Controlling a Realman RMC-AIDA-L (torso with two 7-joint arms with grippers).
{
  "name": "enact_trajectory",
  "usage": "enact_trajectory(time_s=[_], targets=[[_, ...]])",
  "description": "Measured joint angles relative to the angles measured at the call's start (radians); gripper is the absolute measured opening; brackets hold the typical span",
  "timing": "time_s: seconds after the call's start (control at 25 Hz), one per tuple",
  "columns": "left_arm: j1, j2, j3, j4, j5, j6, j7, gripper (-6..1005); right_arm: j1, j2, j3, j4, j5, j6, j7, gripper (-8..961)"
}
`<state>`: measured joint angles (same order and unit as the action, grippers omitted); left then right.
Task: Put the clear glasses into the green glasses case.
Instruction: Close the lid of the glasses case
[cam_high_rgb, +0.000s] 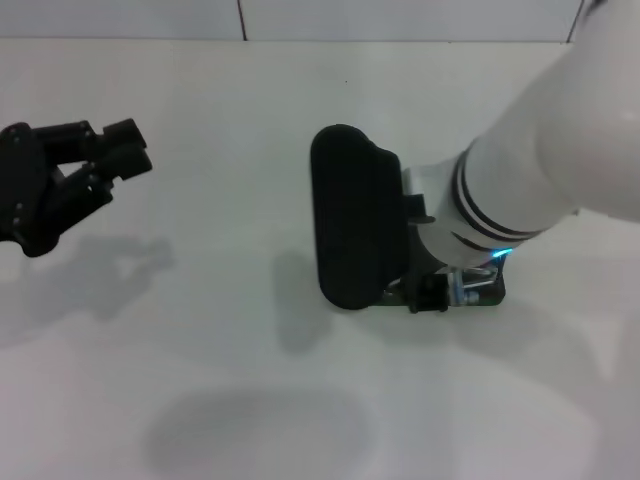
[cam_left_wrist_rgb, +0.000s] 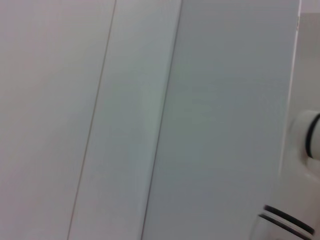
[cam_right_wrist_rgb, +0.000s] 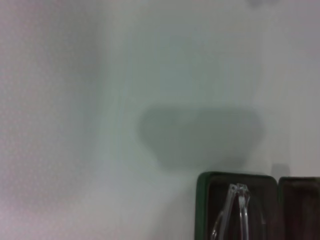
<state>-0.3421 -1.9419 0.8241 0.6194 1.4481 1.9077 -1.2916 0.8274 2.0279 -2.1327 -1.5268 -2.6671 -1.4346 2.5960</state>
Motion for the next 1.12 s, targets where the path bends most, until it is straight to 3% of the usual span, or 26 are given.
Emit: enact_trajectory(time_s=[0.4, 0.64, 0.84, 0.88, 0.92, 0.96, 1.12], targets=[[-0.011, 0.001, -0.007, 0.002, -0.002, 0.000, -0.025, 192, -0.233, 0.000, 0.036, -0.217, -0.083, -0.002, -0.013, 226], [-0.012, -0.002, -0.010, -0.001, -0.003, -0.001, -0.035, 192, -0.410, -0.006, 0.158, -0.333, -0.044, 0.052, -0.073, 226], [-0.014, -0.003, -0.010, 0.002, -0.003, 0.000, -0.042, 192, -0.543, -0.007, 0.360, -0.411, 0.196, 0.043, -0.211, 226], [-0.017, -0.003, -0.009, 0.002, -0.002, 0.000, -0.045, 192, -0.543, -0.007, 0.360, -0.411, 0.196, 0.043, -0.211, 226], [-0.023, -0.004, -0.008, 0.002, 0.000, 0.000, -0.046, 192, -0.601, -0.008, 0.520, -0.408, 0.401, -0.006, -0.331, 226], [-0.030, -0.007, -0.006, 0.001, 0.000, 0.000, -0.047, 192, -0.609, -0.008, 0.550, -0.404, 0.430, -0.015, -0.347, 225], [-0.062, -0.021, -0.002, -0.001, 0.005, -0.001, -0.060, 191, -0.641, -0.009, 0.864, -0.307, 0.715, -0.171, -0.489, 225]])
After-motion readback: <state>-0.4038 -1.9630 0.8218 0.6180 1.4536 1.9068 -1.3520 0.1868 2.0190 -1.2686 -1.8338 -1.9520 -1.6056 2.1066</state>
